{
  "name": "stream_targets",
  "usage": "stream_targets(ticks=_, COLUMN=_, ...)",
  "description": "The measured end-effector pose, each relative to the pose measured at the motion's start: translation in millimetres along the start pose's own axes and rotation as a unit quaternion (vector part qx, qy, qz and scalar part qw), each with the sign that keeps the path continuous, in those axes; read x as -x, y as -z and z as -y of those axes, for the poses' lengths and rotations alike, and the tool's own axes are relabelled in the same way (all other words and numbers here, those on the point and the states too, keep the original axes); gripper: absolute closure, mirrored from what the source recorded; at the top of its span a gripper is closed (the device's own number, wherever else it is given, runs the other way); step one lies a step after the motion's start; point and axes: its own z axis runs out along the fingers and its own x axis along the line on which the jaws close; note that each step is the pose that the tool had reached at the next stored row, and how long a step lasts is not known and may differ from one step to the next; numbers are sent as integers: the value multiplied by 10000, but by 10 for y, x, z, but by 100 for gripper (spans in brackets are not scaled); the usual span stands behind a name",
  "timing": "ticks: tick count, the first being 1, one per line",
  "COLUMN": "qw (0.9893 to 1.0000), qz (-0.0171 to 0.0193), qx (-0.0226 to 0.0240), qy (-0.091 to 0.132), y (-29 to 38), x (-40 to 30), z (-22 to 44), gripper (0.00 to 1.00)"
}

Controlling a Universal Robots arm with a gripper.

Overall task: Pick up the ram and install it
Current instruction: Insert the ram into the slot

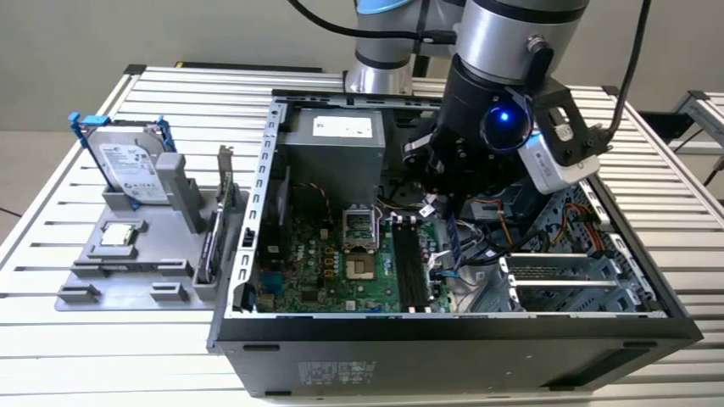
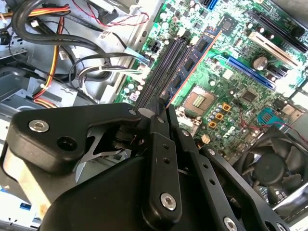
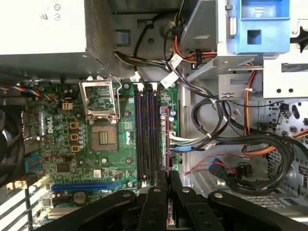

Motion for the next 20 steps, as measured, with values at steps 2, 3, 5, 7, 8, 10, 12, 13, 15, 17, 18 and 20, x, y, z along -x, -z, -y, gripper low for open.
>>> stream_targets(ticks=2, qw=10000, qz=0, qx=0, qy=0, y=-7, x=0, z=0, gripper=100)
stream_targets(ticks=3, qw=10000, qz=0, qx=0, qy=0, y=-11, x=0, z=0, gripper=100)
stream_targets(ticks=5, qw=10000, qz=0, qx=0, qy=0, y=-18, x=0, z=0, gripper=100)
stream_targets(ticks=7, qw=10000, qz=0, qx=0, qy=0, y=-24, x=-1, z=0, gripper=100)
stream_targets(ticks=8, qw=10000, qz=0, qx=0, qy=0, y=-28, x=-1, z=0, gripper=100)
stream_targets(ticks=10, qw=10000, qz=0, qx=0, qy=0, y=-34, x=-1, z=0, gripper=100)
stream_targets(ticks=12, qw=10000, qz=0, qx=0, qy=0, y=-41, x=-1, z=-1, gripper=100)
stream_targets(ticks=13, qw=10000, qz=0, qx=0, qy=0, y=-44, x=-1, z=-1, gripper=100)
stream_targets(ticks=15, qw=10000, qz=0, qx=0, qy=0, y=-50, x=-1, z=-1, gripper=100)
stream_targets(ticks=17, qw=10000, qz=0, qx=0, qy=0, y=-55, x=-1, z=-1, gripper=100)
stream_targets(ticks=18, qw=10000, qz=0, qx=0, qy=0, y=-58, x=-1, z=-1, gripper=100)
stream_targets(ticks=20, qw=10000, qz=0, qx=0, qy=0, y=-62, x=-2, z=-1, gripper=100)
